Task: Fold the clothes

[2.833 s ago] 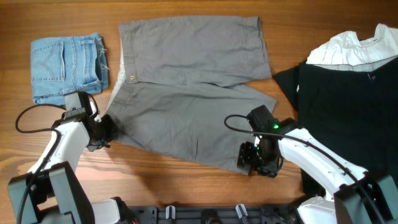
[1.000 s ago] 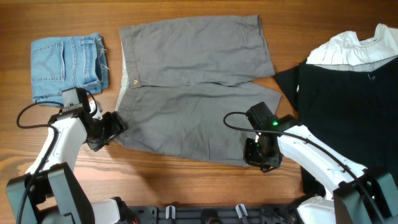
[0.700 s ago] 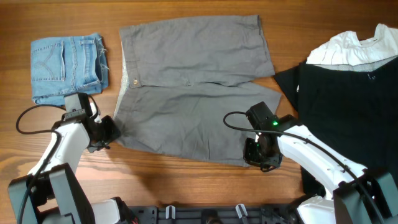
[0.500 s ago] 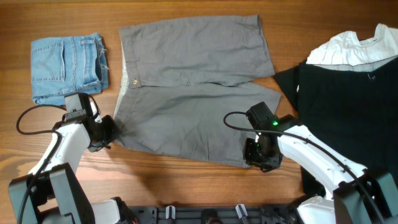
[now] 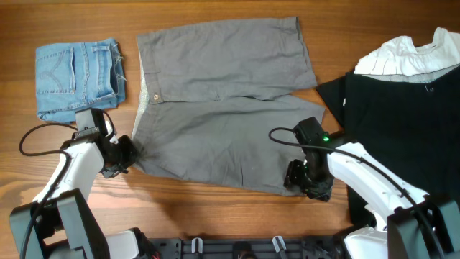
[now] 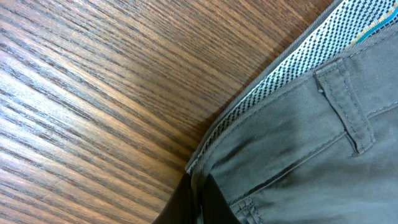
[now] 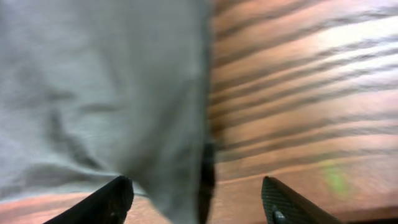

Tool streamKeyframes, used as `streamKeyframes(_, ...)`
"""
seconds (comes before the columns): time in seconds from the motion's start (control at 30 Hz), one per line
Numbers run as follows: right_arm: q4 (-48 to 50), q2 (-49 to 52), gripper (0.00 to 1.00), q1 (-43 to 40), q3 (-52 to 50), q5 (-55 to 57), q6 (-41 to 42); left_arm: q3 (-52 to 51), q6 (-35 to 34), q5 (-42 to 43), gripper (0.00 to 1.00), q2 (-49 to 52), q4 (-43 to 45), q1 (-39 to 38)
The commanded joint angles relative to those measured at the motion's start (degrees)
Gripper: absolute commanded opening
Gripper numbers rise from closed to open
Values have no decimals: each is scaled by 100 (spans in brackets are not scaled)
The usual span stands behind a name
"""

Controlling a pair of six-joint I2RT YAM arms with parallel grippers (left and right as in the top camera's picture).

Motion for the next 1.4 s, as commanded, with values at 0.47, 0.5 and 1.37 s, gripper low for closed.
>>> streamKeyframes(0.47, 671, -109, 53, -155, -629, -275, 505, -111, -61, -76, 4, 66, -96, 28)
streamKeyframes(0.5, 667, -109, 52, -157, -636, -280, 503, -111, -61, -76, 4, 66, -92, 28)
streamKeyframes(1.37, -1996, -1582, 4, -157, 3215, 885, -195, 1759, -710, -173, 4, -1954, -2479, 28)
